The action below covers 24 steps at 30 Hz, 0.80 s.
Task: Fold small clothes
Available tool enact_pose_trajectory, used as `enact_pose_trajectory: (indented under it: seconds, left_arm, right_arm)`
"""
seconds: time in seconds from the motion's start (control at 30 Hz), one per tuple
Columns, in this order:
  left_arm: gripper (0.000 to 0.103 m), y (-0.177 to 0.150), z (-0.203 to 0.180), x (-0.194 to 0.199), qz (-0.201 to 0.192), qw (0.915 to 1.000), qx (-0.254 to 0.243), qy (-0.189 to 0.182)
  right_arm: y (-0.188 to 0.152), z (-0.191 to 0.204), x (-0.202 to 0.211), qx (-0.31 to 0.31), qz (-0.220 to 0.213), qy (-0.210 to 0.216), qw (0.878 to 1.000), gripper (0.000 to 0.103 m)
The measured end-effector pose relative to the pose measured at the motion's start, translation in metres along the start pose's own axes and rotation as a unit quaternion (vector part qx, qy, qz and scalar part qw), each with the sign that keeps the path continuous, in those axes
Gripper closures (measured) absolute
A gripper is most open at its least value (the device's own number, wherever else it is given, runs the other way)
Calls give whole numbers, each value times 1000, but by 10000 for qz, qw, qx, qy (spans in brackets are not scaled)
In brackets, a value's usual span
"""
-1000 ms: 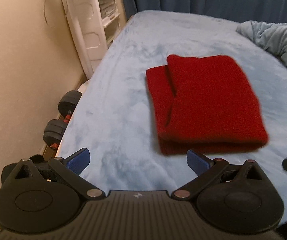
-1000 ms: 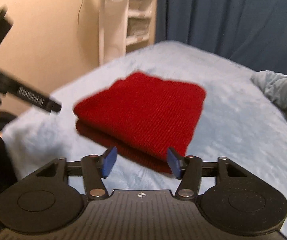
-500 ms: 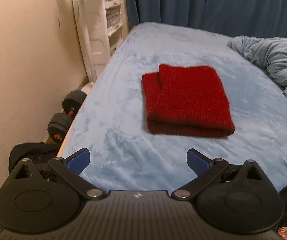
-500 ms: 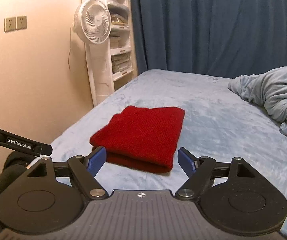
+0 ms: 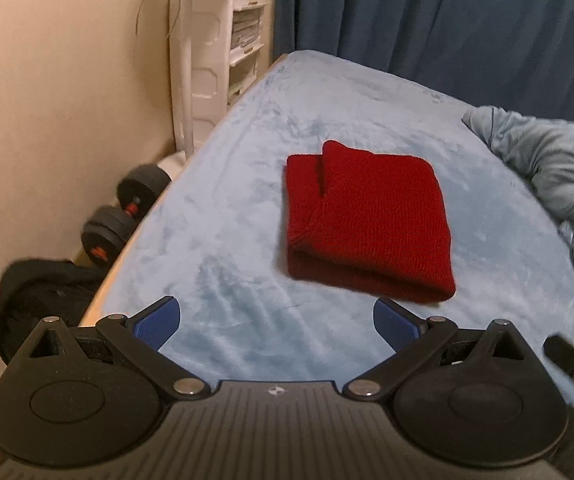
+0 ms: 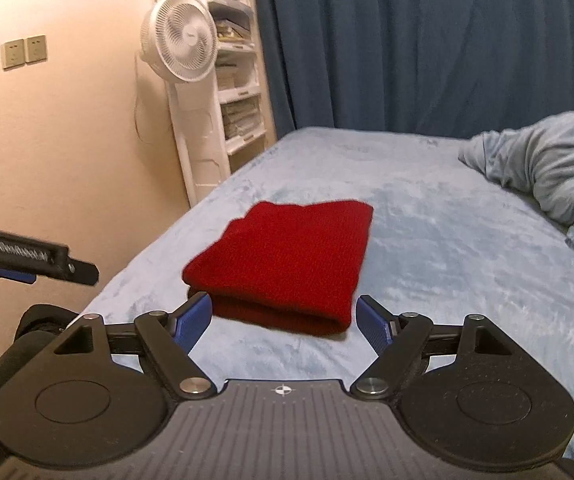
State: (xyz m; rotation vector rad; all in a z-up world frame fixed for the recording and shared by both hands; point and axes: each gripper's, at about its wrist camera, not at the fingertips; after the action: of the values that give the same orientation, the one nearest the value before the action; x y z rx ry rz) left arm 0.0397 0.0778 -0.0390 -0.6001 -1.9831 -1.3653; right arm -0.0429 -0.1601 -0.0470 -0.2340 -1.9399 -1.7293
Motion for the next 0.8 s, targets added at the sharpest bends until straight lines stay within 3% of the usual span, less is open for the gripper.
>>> enact_pose_trajectory:
  seconds: [0.13,0.23,0.3,0.53,0.67,0.8]
  left_arm:
    - [0,12,-1,-21,198,9983,530,-132]
    - [0,24,4,-47,490,9887,1331,-481]
    - [0,30,1,-67,631,9833,1603,-588]
    - [0,44,-28,-133,882,9840,1522,-268]
    - [0,48,-34,-174,1143,9803,1583,298]
    - [0,49,-30,-208,1496,9696,1745,845]
  right_arm:
    - [2,-18,-20,-191,212,45,9996,20]
    - [8,-43,-42,-558,342,8,9979,19]
    - [13,-70,-62,-1033,486,-5,9935,18]
    - [33,-154,-144,-2199,810,-21,9721,16]
    - [48,-183,-203,-2233,997,-20,9696,16]
    - [66,-199,-276,-1869,1397,14,9724,16]
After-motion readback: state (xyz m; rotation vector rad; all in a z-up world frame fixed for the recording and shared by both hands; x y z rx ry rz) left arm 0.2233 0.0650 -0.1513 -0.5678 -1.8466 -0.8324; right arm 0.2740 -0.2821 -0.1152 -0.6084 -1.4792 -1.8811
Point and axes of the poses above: each gripper's, at about its wrist camera, not at the fingertips, and x roughly against the way its jaws point, z to its left, y to its top, and after that the axes turned 11 degrees about x, right-handed
